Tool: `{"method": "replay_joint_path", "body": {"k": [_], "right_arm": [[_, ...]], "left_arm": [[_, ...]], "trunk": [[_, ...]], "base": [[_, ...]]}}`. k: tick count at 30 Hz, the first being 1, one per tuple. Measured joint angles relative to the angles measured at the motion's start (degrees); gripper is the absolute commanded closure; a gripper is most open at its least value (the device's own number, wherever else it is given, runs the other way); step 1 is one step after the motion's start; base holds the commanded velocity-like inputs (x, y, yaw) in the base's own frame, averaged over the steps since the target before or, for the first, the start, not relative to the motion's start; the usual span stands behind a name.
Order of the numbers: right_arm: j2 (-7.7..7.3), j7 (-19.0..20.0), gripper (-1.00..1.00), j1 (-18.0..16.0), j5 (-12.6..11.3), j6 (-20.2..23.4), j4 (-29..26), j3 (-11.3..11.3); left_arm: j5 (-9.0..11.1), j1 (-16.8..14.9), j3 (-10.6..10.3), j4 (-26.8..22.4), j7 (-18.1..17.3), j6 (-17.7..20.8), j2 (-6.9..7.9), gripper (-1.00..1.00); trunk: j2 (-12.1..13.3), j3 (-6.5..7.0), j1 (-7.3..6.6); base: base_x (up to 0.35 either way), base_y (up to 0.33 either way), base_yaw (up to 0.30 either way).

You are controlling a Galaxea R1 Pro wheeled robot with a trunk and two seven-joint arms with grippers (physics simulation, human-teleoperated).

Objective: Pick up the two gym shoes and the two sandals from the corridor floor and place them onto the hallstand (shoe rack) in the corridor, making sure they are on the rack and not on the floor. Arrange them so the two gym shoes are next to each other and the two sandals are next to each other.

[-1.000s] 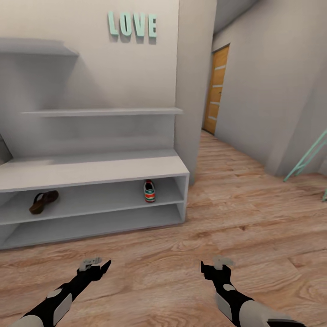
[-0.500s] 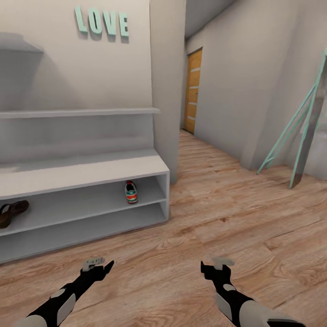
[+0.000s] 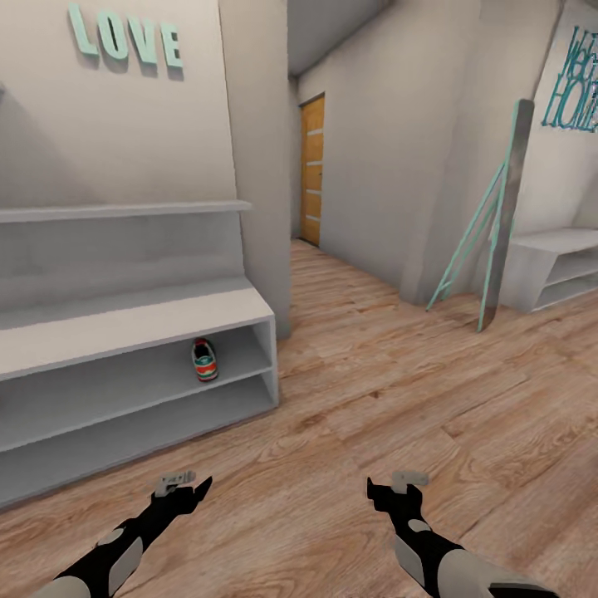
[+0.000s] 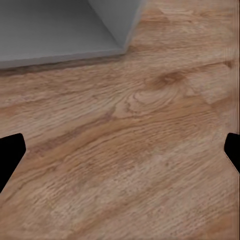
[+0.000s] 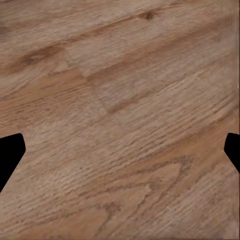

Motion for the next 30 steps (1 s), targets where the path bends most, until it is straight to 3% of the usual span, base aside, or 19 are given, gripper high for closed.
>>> {"method": "replay_joint_path", "body": {"k": [5, 8, 12, 20, 30], "right_arm": [[0.01, -0.1, -1.0, 0.0, -1.3, 0.0, 0.0, 0.0], [0.0, -0.2, -1.0, 0.0, -4.0, 0.1, 0.0, 0.0], [0.01, -0.1, -1.0, 0.0, -5.4, 0.1, 0.0, 0.0], [0.02, -0.1, -1.0, 0.0, -6.1, 0.1, 0.0, 0.0], [0.01, -0.1, -1.0, 0.0, -6.1, 0.1, 0.0, 0.0]], "left_arm": [[0.0, 0.0, 0.0, 0.0, 0.0, 0.0, -0.27, -1.0], [-0.1, 0.0, 0.0, 0.0, 0.0, 0.1, -0.41, -1.0], [-0.1, 0.0, 0.0, 0.0, 0.0, 0.1, -0.44, -1.0], [-0.1, 0.0, 0.0, 0.0, 0.0, 0.1, -0.45, -1.0], [-0.1, 0.0, 0.0, 0.0, 0.1, 0.1, -0.56, -1.0]], "trunk": [[0.0, 0.2, 0.0], [0.0, 0.32, 0.0], [0.0, 0.49, 0.0], [0.0, 0.84, 0.0], [0.0, 1.29, -0.03]], "base": [[0.0, 0.0, -0.286], [0.0, 0.0, -0.286], [0.0, 0.0, -0.286], [0.018, -0.001, -0.286], [0.213, -0.113, -0.286]]}}
